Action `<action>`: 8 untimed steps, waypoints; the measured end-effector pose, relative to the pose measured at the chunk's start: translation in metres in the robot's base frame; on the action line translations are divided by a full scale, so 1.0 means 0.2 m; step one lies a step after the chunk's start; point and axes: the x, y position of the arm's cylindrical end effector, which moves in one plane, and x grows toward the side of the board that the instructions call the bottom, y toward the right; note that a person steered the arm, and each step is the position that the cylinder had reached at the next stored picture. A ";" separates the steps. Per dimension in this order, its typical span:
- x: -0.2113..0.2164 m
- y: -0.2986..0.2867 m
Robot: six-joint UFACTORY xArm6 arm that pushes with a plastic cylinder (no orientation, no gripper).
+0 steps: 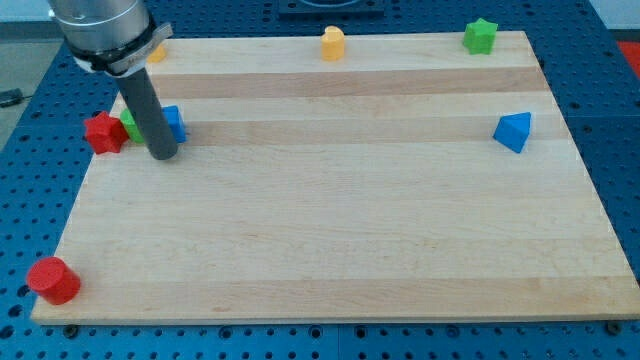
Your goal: Push the red circle slightly towards the right
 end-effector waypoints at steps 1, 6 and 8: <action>0.21 0.00; 0.81 -0.11; 0.40 -0.20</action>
